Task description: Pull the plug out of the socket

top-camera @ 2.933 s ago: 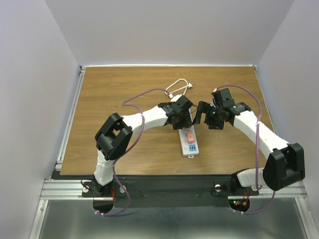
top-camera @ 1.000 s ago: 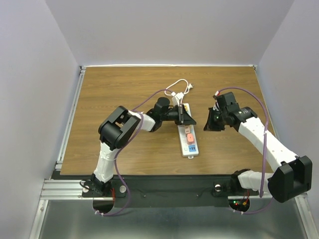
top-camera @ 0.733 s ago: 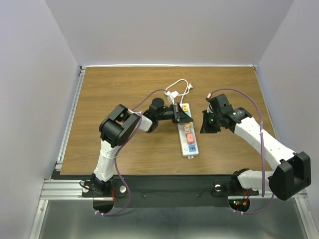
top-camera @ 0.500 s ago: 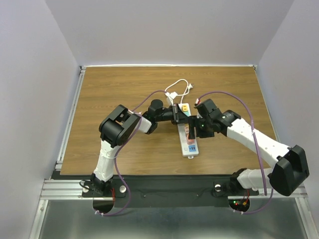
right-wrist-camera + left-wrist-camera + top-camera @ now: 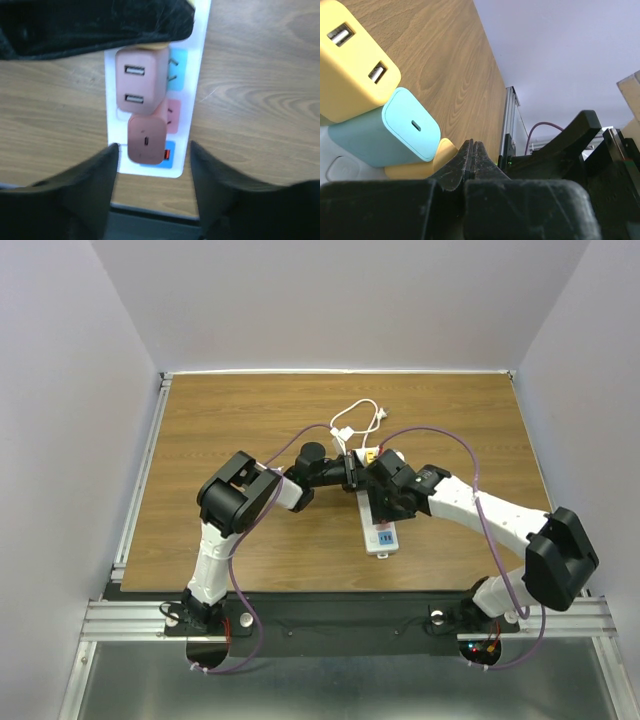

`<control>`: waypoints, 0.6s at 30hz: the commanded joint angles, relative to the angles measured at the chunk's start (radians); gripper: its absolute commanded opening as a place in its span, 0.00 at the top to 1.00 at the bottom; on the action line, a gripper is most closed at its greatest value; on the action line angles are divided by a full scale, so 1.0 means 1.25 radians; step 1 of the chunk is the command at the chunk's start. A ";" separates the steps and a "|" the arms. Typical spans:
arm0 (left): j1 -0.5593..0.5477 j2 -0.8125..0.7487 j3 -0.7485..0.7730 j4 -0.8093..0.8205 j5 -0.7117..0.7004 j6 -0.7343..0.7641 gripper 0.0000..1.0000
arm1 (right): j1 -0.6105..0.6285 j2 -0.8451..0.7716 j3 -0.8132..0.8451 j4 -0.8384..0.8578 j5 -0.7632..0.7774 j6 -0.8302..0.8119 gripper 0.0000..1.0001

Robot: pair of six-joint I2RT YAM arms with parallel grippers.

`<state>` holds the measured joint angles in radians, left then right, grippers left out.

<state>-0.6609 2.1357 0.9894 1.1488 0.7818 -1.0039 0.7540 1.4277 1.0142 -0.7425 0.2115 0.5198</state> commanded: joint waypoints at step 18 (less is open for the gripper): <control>-0.044 0.023 -0.048 -0.278 -0.071 0.127 1.00 | 0.002 -0.041 0.034 0.095 0.021 0.046 1.00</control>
<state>-0.6796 2.1040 0.9901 1.0615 0.7437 -0.9588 0.7525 1.4857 0.9672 -0.6445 0.2073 0.5537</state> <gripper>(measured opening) 0.015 0.384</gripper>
